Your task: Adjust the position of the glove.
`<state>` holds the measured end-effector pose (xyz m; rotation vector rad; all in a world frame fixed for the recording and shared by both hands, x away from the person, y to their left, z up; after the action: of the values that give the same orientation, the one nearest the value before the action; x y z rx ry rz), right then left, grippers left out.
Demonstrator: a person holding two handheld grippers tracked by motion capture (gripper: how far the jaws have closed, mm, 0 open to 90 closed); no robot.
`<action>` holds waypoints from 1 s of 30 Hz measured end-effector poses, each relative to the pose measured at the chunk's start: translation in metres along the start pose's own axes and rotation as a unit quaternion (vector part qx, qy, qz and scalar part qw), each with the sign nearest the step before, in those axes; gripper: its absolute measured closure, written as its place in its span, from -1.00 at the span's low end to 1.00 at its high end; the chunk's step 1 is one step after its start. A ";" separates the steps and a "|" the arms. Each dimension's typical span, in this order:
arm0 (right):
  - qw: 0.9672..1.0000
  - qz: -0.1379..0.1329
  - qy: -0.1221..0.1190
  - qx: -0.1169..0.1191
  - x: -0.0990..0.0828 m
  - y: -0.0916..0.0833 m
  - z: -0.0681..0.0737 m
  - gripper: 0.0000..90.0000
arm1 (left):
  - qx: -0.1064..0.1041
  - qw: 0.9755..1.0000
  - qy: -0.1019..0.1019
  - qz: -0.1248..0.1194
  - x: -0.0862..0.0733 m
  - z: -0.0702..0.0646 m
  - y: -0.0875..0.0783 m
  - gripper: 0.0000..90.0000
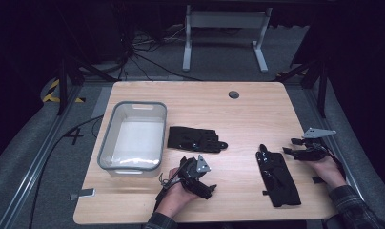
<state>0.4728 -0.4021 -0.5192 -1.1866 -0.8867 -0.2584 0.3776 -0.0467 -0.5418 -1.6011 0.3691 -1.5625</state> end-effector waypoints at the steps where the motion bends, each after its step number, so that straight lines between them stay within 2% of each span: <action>1: 1.000 -0.002 0.006 -0.002 0.000 0.000 -0.002 -0.25 | -0.001 1.000 0.001 0.001 0.000 0.000 0.000 -1.00; 3: 1.000 -0.010 0.014 -0.006 -0.001 0.001 -0.007 -0.44 | 0.002 1.000 -0.006 0.005 0.001 0.001 0.000 -0.98; 5: 0.999 -0.016 0.030 0.006 -0.002 0.003 -0.009 -0.53 | 0.004 1.000 -0.008 0.011 0.003 0.003 -0.003 -0.82; 9: 0.999 -0.015 0.030 0.004 -0.002 0.004 -0.009 -0.55 | 0.012 1.000 -0.019 0.019 0.007 0.008 -0.005 -0.49; 12: 0.999 -0.015 0.031 0.004 -0.002 0.004 -0.009 -0.56 | 0.020 0.999 -0.022 0.019 0.012 0.013 -0.007 -0.06; 13: 0.999 -0.015 0.031 0.004 -0.002 0.004 -0.009 -0.56 | 0.024 0.999 -0.030 0.017 0.014 0.015 -0.008 -0.06; 15: 0.999 -0.015 0.031 0.004 -0.002 0.004 -0.009 -0.56 | 0.031 0.999 -0.033 0.023 0.017 0.022 -0.010 0.24; 18: 0.999 -0.015 0.031 0.004 -0.002 0.004 -0.009 -0.56 | 0.045 0.997 -0.053 0.033 0.021 0.036 -0.009 0.72; 19: 0.999 -0.015 0.031 0.004 -0.002 0.004 -0.009 -0.56 | 0.045 0.997 -0.053 0.033 0.021 0.036 -0.009 0.86; 20: 0.999 -0.015 0.031 0.004 -0.002 0.004 -0.009 -0.56 | 0.052 0.996 -0.055 0.041 0.021 0.040 -0.008 0.86; 22: 0.999 -0.015 0.031 0.004 -0.002 0.004 -0.009 -0.56 | 0.060 0.995 -0.067 0.044 0.022 0.049 -0.008 0.99; 26: 0.999 -0.015 0.031 0.004 -0.002 0.004 -0.009 -0.56 | 0.088 0.991 -0.080 0.053 0.023 0.066 -0.008 0.99; 28: 0.999 -0.015 0.031 0.004 -0.002 0.004 -0.009 -0.56 | 0.095 0.990 -0.090 0.046 0.025 0.073 -0.008 0.99; 30: 0.999 -0.015 0.031 0.004 -0.002 0.004 -0.009 -0.56 | 0.097 0.989 -0.094 0.054 0.023 0.077 -0.006 0.99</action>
<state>0.4776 -0.4088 -0.5243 -1.1531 -0.8512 -0.3147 0.4512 -0.0325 -0.5114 -1.5344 0.1912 -1.3125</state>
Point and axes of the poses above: each handheld gripper's, and its own axes: y roughly forward along the jaws, x roughly out of its top, z roughly to its left, the point moved 9 cm from there along y, roughly forward along the jaws, and after that the axes turned 13 degrees about y, right-handed, at the moved point
